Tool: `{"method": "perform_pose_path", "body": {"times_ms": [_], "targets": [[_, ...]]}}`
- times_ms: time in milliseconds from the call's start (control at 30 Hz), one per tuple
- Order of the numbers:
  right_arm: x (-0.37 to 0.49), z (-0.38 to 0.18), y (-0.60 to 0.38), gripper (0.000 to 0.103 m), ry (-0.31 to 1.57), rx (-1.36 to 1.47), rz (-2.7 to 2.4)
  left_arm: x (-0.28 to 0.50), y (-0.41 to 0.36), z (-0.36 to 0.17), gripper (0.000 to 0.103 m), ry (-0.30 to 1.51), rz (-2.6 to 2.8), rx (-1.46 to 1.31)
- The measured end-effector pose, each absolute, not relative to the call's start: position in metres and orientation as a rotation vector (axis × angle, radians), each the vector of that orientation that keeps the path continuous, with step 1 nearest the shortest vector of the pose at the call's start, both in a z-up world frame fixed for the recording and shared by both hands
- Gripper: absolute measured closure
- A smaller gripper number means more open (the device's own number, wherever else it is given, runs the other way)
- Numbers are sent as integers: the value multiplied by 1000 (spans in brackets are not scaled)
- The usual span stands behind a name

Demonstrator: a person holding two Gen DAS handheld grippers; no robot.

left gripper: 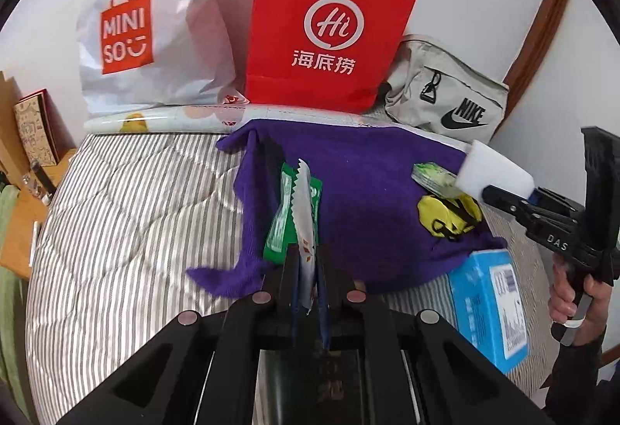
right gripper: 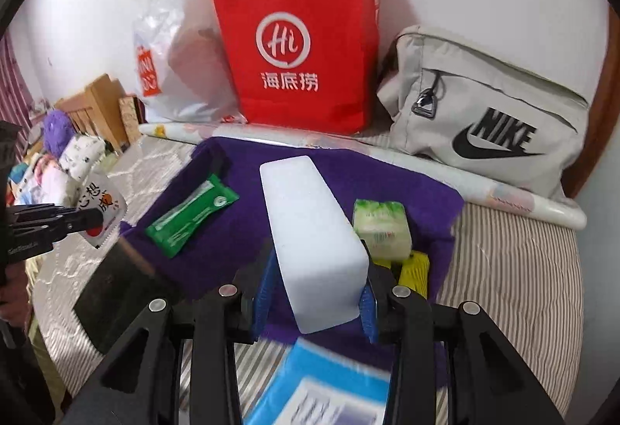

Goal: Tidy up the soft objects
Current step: 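Set the packet on the towel with the left gripper while the right sets the foam block, then grasp the black watch strap on the bed with the right gripper while the left moves back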

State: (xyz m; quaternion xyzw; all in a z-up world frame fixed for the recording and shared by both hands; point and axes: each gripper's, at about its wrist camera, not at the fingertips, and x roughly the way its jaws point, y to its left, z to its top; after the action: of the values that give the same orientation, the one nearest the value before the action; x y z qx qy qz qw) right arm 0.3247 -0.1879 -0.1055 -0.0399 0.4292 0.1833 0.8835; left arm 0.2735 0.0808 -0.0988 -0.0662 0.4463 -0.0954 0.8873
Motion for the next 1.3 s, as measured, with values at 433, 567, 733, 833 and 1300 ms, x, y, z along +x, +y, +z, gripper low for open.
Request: {"method": "perform_pose_path", "body": {"times_ms": [433, 567, 733, 833, 1300], "targets": [[394, -148, -166, 65, 1031, -140, 376, 344, 61, -128, 94, 1038, -302, -181], [403, -159, -165, 64, 1069, -145, 381, 362, 55, -145, 94, 1097, -321, -192], [409, -168, -168, 64, 1086, -149, 381, 373, 49, -159, 94, 1114, -316, -169], [410, -171, -169, 59, 1086, -146, 389, 380, 47, -167, 85, 1143, -303, -159], [371, -130, -196, 32, 993, -41, 332, 356, 58, -135, 45, 1050, -185, -51]]}}
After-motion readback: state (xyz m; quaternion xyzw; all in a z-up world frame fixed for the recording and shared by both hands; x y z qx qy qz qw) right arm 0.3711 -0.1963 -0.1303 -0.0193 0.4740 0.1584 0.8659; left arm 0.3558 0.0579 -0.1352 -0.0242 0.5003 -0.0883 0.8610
